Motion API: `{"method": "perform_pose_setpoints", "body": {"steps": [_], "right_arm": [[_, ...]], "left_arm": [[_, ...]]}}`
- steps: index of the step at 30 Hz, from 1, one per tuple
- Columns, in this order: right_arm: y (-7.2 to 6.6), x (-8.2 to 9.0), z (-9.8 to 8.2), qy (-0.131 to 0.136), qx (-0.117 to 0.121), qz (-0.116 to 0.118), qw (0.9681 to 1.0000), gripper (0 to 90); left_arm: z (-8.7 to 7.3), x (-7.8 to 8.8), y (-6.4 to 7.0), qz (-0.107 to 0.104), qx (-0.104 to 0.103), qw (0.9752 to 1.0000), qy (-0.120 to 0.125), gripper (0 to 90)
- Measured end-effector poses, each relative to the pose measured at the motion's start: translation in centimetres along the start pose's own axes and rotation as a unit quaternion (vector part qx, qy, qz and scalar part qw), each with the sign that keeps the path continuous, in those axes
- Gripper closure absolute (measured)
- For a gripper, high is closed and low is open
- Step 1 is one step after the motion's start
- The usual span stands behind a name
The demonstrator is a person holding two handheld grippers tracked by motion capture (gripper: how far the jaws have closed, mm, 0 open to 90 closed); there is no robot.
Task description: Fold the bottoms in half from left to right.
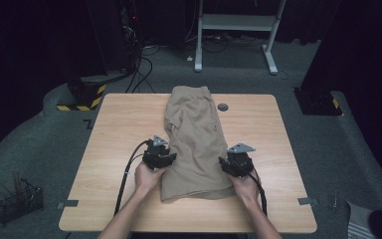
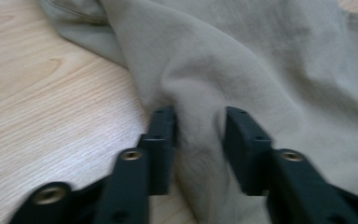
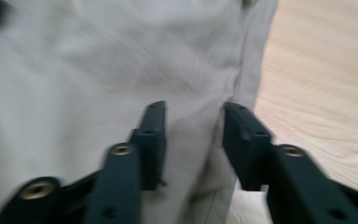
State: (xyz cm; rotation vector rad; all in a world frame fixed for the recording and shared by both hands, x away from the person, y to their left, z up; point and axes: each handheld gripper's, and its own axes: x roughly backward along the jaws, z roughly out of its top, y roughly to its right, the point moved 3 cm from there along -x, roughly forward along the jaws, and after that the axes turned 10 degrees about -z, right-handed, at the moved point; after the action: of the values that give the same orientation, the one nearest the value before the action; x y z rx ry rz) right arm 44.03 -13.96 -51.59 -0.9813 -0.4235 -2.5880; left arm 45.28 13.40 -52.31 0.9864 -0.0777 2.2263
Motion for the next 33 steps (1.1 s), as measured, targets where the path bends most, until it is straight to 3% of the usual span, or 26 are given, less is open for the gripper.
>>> {"method": "perform_pose_setpoints", "body": {"steps": [2,4,7,10,12,13,16,19,22,24,27,30,33], "right_arm": [[0.0,-1.6,-0.3,-0.029,0.008,0.009,0.9995,78.9],[0.1,-2.0,-0.7,-0.028,0.016,0.010,0.9994,87.9],[-0.1,-1.0,-1.5,-0.026,0.041,-0.003,0.9988,89.1],[-0.6,0.4,-2.5,-0.029,0.052,0.024,0.9979,88.9],[-1.1,1.2,-2.8,-0.031,0.071,0.030,0.9966,85.3],[-1.2,1.4,-2.6,-0.022,0.072,0.025,0.9969,78.4],[-0.4,1.7,-1.4,0.007,0.040,0.023,0.9989,66.4],[0.2,0.7,0.2,0.022,0.014,0.018,0.9995,63.1],[0.3,-1.4,1.1,0.012,0.005,0.017,0.9998,62.9],[0.1,-2.8,1.3,0.001,0.008,0.015,0.9999,66.0],[-0.3,-4.0,1.0,-0.015,0.024,0.019,0.9994,87.0],[-0.1,-3.4,0.7,-0.023,0.049,0.012,0.9984,89.5],[0.8,-2.2,-0.4,-0.032,0.050,0.009,0.9982,89.4]], "left_arm": [[-0.2,0.1,0.1,0.008,-0.006,0.9999,-0.006,76.8],[-0.5,0.5,0.2,0.011,-0.014,0.9998,-0.009,85.6],[-1.4,1.7,0.2,0.009,-0.028,0.9992,-0.027,88.5],[-2.4,2.7,0.8,0.000,-0.037,0.9986,-0.038,88.5],[-2.5,3.0,0.9,0.001,-0.041,0.9983,-0.041,82.4],[-2.3,3.2,0.7,-0.007,-0.030,0.9991,-0.029,73.6],[-1.2,3.4,-0.2,-0.018,0.008,0.9997,0.015,56.1],[0.0,3.0,-0.8,-0.023,0.024,0.9987,0.038,51.9],[0.7,1.7,-1.3,-0.013,0.026,0.9990,0.033,60.4],[0.8,0.9,-1.5,-0.007,0.020,0.9997,0.014,70.8],[0.3,0.4,-1.4,0.012,-0.004,0.9999,-0.012,89.9],[-0.9,1.1,-1.8,0.041,-0.016,0.9984,-0.035,90.0],[-2.2,2.6,-2.9,0.053,-0.006,0.9978,-0.040,90.0]]}}
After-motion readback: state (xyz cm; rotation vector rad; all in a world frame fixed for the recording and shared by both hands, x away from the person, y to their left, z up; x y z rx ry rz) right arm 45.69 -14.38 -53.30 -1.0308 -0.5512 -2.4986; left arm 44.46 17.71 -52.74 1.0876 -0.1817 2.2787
